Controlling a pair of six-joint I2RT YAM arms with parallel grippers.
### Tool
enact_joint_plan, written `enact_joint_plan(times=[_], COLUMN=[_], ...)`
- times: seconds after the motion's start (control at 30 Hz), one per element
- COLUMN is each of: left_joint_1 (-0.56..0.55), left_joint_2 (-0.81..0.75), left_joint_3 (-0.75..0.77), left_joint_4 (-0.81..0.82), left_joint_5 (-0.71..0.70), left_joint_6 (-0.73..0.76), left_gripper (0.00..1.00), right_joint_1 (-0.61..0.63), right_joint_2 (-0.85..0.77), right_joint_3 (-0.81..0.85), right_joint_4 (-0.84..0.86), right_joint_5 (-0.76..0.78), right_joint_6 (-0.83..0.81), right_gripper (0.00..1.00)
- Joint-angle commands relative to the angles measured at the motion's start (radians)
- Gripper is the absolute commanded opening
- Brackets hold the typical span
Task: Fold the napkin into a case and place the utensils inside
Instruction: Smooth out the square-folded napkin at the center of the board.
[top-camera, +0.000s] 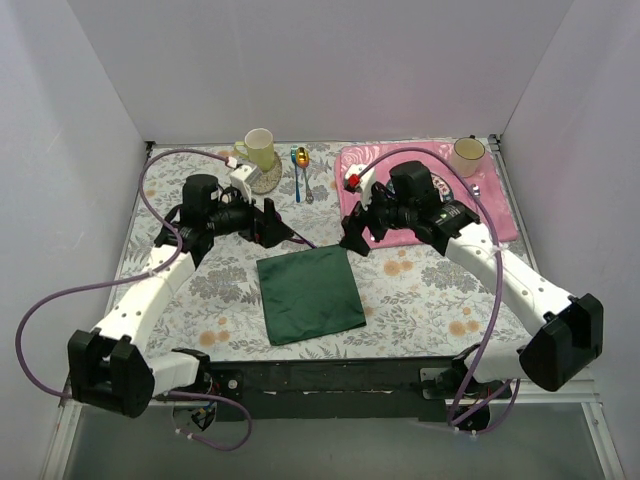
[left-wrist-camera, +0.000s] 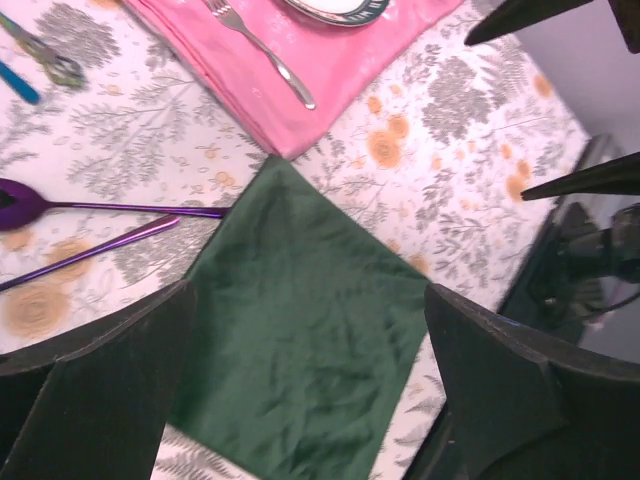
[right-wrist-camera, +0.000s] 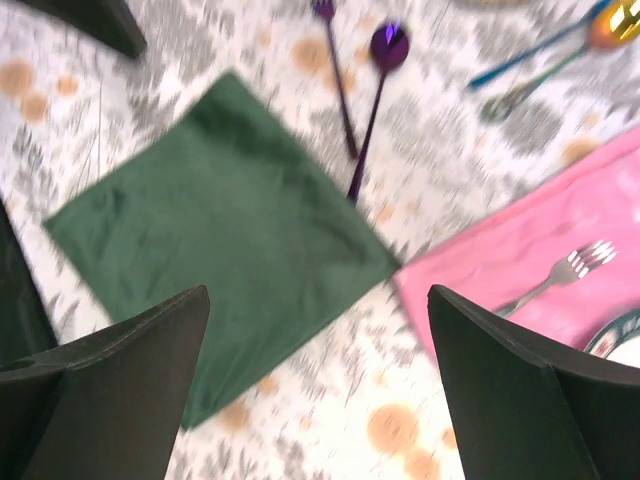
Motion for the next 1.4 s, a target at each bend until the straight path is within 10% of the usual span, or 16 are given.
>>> enact_joint_plan(times=[0.0,0.27,0.8,1.37], left_joint_1=[0.028,0.028,0.025,0.151], left_joint_2=[0.139,0.265,0.599,0.669], left_joint_3=[0.061,-0.121,-0.195,-0.262], left_joint_4=[0.033,0.406,0.861,0.698], left_joint_5=[0.238,0.344,0.346,0.297], left_joint_6=[-0.147,-0.498,-0.790,-0.669], left_gripper=[0.98,0.98,0.98,0.98], right_joint_1=[-0.004,-0.008,-0.058,-0.107], right_joint_2=[0.078,0.524,0.656,0.750], right_joint_3=[0.013,0.274,0.019,-0.040], right_joint_4=[0.311,0.102,0.572,0.567], right_joint_5=[-0.050,-0.538,-0.542,-0.517], right_joint_6=[0.069,0.392,0.751,0.764], right_gripper=[0.99,0.99,0.99,0.99])
